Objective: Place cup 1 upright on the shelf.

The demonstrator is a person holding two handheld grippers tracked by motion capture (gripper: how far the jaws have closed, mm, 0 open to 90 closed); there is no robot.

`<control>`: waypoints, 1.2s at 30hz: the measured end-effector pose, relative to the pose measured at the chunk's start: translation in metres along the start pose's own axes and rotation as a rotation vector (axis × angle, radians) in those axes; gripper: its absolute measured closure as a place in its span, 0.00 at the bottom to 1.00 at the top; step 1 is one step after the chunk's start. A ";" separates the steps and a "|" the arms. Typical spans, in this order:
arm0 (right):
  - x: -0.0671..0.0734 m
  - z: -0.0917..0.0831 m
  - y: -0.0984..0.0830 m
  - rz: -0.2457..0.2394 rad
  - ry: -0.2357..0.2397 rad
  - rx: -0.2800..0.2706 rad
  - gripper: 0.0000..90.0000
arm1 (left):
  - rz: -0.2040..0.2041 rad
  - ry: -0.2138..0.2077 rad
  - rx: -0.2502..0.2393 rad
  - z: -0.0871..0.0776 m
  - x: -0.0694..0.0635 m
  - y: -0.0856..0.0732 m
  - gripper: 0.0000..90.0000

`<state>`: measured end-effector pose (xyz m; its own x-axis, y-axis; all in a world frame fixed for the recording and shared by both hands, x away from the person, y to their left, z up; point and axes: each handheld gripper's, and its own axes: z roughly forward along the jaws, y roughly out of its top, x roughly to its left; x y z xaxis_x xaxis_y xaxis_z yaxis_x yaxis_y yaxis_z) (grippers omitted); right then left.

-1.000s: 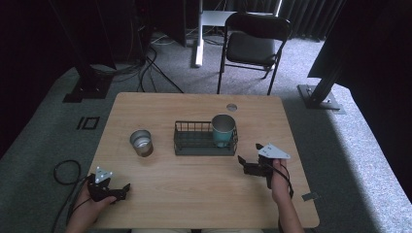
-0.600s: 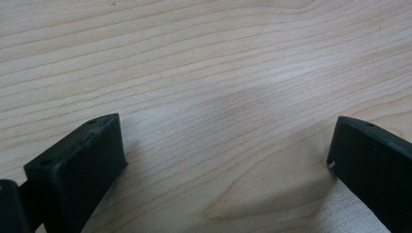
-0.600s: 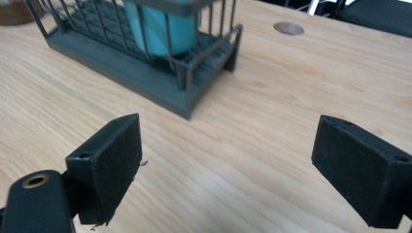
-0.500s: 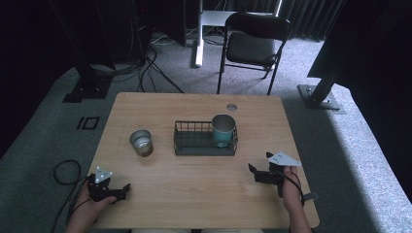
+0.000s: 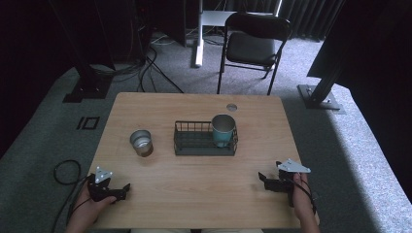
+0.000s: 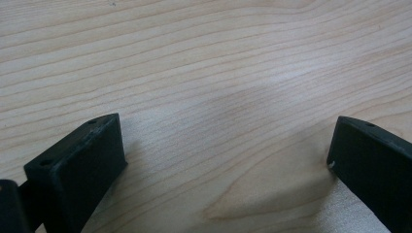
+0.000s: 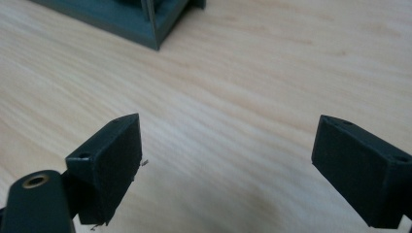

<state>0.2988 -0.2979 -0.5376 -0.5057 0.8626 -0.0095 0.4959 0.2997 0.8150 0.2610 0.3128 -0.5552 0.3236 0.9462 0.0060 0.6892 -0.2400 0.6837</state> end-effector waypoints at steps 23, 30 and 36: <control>-0.010 0.006 -0.019 0.024 -0.006 0.146 0.12 | 0.002 -0.002 0.000 0.000 0.000 0.000 0.01; -0.010 0.006 -0.019 0.025 -0.006 0.146 0.12 | 0.015 -0.013 0.000 0.000 -0.003 0.000 0.01; -0.010 0.006 -0.019 0.026 -0.006 0.147 0.12 | 0.057 -0.049 0.001 -0.001 -0.006 -0.001 0.01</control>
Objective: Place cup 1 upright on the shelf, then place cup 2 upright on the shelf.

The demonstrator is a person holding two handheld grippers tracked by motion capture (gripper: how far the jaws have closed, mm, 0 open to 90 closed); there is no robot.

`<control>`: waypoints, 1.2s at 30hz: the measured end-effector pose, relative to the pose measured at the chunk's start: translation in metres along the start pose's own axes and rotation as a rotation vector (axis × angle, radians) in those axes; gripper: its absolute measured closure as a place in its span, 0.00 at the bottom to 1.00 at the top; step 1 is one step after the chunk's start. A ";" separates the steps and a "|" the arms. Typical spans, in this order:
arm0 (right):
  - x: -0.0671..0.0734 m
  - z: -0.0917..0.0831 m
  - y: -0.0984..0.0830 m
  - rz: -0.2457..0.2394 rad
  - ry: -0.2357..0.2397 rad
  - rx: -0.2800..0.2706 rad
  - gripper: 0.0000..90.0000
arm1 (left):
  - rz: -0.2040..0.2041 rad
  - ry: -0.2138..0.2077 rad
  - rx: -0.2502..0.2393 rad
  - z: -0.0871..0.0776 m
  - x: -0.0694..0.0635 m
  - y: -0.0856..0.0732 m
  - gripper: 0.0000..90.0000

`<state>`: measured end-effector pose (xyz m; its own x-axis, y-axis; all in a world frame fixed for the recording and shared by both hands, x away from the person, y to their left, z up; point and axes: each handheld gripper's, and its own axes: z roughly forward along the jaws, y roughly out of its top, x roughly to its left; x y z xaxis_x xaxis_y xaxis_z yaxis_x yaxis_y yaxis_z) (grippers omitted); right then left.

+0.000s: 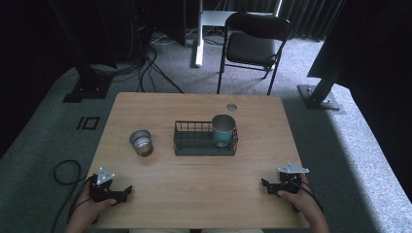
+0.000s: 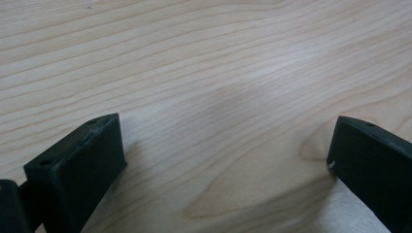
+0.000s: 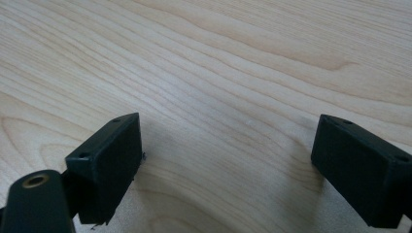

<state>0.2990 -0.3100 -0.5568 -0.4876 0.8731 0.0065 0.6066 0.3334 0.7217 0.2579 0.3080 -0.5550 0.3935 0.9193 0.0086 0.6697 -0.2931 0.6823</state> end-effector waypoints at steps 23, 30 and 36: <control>0.000 0.000 0.000 0.000 0.000 0.000 0.12 | -0.023 0.000 -0.129 -0.004 -0.001 0.018 0.01; 0.000 0.000 0.000 0.000 0.000 0.000 0.12 | -0.041 -0.001 -0.142 0.003 0.002 0.025 0.01; 0.000 0.000 0.000 0.000 0.000 0.000 0.12 | -0.073 -0.007 -0.162 0.011 0.007 0.030 0.01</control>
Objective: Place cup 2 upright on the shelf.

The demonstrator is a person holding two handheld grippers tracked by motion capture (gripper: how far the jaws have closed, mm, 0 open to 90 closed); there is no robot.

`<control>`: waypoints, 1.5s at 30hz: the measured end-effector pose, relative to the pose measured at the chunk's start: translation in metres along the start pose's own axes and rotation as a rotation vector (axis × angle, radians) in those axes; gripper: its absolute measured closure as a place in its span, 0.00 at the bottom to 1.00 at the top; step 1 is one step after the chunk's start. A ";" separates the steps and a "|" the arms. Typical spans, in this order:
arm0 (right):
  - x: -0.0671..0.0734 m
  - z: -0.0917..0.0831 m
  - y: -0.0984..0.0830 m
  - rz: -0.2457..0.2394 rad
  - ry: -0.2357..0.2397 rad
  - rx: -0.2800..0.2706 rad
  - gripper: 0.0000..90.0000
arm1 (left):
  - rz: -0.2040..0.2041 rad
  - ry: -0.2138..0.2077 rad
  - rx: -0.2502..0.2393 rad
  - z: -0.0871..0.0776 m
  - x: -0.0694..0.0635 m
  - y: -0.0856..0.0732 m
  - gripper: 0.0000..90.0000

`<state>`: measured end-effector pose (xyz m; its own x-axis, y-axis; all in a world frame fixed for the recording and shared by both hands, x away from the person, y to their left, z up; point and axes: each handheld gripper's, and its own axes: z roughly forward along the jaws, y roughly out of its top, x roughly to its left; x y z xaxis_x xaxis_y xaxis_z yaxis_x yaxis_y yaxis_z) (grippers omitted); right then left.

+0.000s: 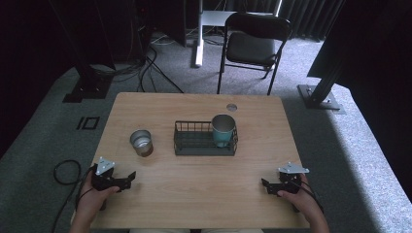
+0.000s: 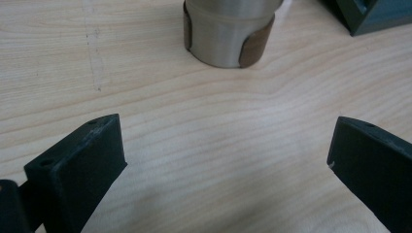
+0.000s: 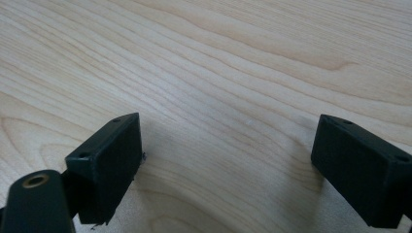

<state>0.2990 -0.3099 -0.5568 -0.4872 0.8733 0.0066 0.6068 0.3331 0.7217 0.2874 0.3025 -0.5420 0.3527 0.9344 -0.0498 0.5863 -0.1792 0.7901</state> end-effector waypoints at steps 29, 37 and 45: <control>0.000 0.000 0.000 0.001 0.000 0.001 0.12 | 0.009 -0.038 -0.103 0.043 -0.001 0.045 0.01; 0.000 0.000 0.000 0.001 0.000 0.001 0.12 | 0.019 -0.053 -0.113 0.053 -0.003 0.055 0.01; 0.000 0.000 0.000 0.001 0.000 0.001 0.12 | 0.018 -0.055 -0.127 0.063 -0.005 0.064 0.01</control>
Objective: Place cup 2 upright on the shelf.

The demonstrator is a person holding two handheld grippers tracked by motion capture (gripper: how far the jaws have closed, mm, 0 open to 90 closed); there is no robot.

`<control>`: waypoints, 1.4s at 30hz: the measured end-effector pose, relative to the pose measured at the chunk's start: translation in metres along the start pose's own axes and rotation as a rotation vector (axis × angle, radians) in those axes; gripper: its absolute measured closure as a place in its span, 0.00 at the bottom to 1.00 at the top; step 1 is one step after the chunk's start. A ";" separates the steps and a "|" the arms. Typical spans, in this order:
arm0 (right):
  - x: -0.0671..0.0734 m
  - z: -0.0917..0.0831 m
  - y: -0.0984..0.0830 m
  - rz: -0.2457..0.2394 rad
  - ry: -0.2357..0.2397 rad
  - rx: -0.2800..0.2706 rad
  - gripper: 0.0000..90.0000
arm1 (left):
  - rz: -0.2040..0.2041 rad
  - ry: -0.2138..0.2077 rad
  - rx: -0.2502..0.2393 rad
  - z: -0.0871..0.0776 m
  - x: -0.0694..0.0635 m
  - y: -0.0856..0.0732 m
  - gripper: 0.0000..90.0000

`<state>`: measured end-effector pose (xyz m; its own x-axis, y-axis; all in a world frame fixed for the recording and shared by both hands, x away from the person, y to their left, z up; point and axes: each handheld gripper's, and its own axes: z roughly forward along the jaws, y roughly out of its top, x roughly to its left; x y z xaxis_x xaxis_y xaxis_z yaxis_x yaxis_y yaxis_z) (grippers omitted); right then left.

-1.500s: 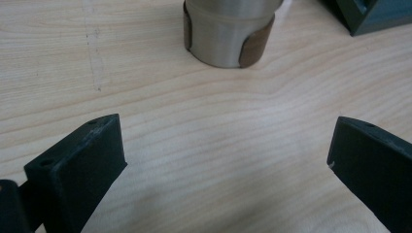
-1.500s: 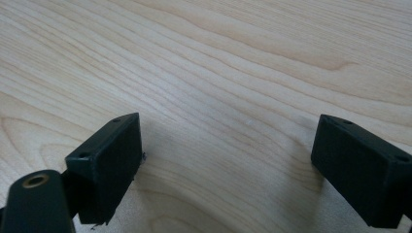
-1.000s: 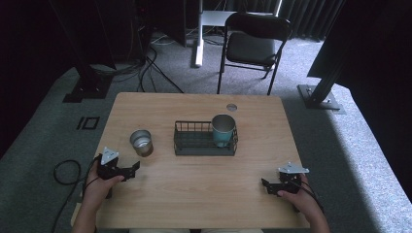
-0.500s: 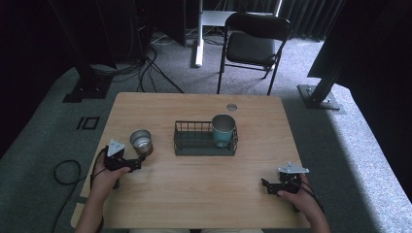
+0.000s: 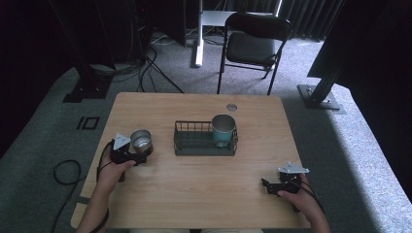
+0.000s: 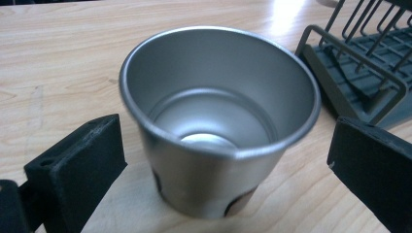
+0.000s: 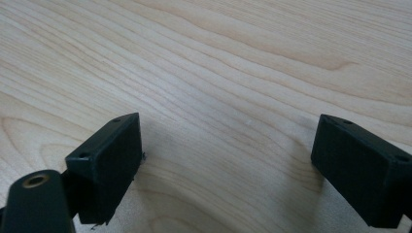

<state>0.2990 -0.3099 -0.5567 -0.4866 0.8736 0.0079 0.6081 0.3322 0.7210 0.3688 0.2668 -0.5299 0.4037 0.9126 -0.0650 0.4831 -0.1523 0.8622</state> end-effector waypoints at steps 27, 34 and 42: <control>0.000 0.000 0.000 0.000 0.000 0.000 0.12 | 0.023 0.038 -0.073 0.017 0.000 0.009 0.13; 0.000 0.000 0.000 0.000 0.000 -0.001 0.12 | 0.033 0.033 -0.069 0.016 0.000 0.009 0.16; 0.000 0.000 0.000 0.000 0.000 0.000 0.12 | 0.015 0.022 -0.095 0.007 0.001 0.019 0.16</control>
<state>0.2990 -0.3100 -0.5567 -0.4866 0.8736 0.0076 0.6078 0.3323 0.7212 0.3835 0.2623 -0.5175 0.3926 0.9188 -0.0416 0.4006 -0.1301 0.9070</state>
